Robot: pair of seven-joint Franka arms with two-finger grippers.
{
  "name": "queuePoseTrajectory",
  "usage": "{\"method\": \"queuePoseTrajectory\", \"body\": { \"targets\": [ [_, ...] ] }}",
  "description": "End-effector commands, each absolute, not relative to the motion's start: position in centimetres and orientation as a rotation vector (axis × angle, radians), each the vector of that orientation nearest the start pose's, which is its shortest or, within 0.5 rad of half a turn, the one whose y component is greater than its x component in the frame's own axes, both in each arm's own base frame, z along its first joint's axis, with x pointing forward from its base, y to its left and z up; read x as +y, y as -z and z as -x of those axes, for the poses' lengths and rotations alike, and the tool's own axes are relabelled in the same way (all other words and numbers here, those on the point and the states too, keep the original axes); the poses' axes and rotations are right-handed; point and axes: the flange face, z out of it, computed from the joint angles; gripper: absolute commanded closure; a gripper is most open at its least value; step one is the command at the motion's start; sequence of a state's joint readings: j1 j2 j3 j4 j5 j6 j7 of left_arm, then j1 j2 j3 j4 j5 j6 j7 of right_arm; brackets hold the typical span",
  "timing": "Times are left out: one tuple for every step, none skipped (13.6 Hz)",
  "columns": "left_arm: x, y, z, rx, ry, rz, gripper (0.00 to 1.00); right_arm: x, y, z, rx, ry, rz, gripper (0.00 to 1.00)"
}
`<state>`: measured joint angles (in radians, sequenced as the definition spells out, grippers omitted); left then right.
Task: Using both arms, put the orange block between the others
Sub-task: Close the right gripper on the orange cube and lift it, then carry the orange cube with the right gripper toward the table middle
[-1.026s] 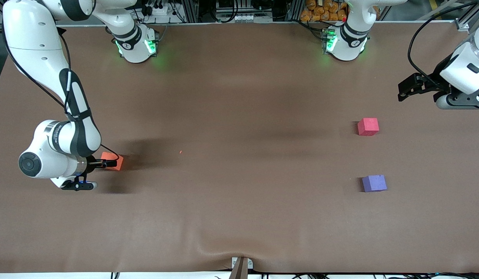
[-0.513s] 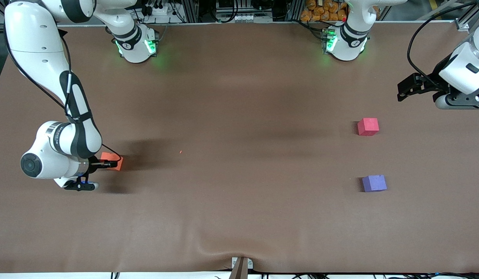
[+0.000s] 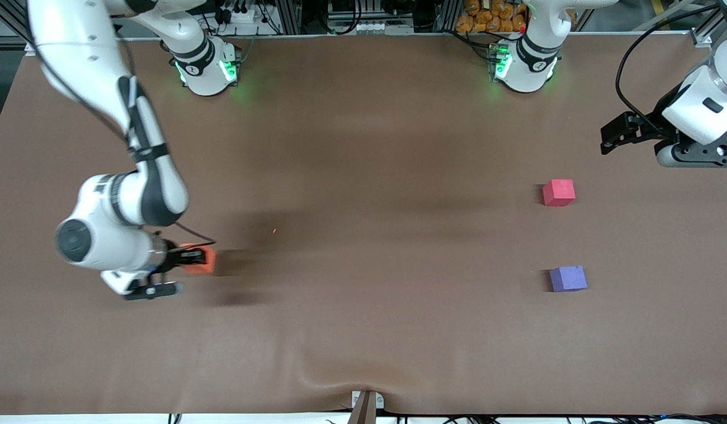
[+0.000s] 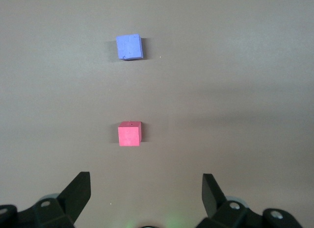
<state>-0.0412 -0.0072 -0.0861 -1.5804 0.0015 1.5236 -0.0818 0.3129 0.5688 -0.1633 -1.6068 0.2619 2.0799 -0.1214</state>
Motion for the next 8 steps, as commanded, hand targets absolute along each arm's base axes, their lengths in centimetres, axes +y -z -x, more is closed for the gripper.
{"method": "queuePoseTrajectory", "body": {
  "targets": [
    [-7.2,-62.2,-54.4,0.108,-0.069,3.134,0.0,21.3,-30.1,-65.1,-0.151,-0.139,2.895,0.53],
    [-7.2,-62.2,-54.4,0.108,-0.069,3.134,0.0,24.4,-29.8,-64.0,-0.137,-0.163,2.855,0.53],
    [-7.2,-62.2,-54.3,0.108,-0.067,3.134,0.0,26.9,-29.4,-63.2,-0.153,-0.173,2.829,0.53],
    [-7.2,-62.2,-54.3,0.108,-0.067,3.134,0.0,28.9,-28.7,-62.6,-0.15,-0.161,2.802,0.52],
    [-7.2,-62.3,-54.3,0.108,-0.065,3.136,0.0,30.9,-28.1,-62.0,-0.117,-0.149,2.769,0.52],
    [-7.3,-62.4,-54.4,0.108,-0.056,3.138,0.0,33.3,-27.2,-61.0,-0.078,-0.16,2.74,0.52],
    [-7.2,-62.5,-54.5,0.106,-0.039,3.141,0.0,35.3,-26.6,-60.1,-0.021,-0.17,2.723,0.52],
    [-7.1,-62.6,-54.6,0.101,-0.03,3.144,0.0,37.2,-26.0,-59.3,0.025,-0.165,2.724,0.52]
  ]
}}
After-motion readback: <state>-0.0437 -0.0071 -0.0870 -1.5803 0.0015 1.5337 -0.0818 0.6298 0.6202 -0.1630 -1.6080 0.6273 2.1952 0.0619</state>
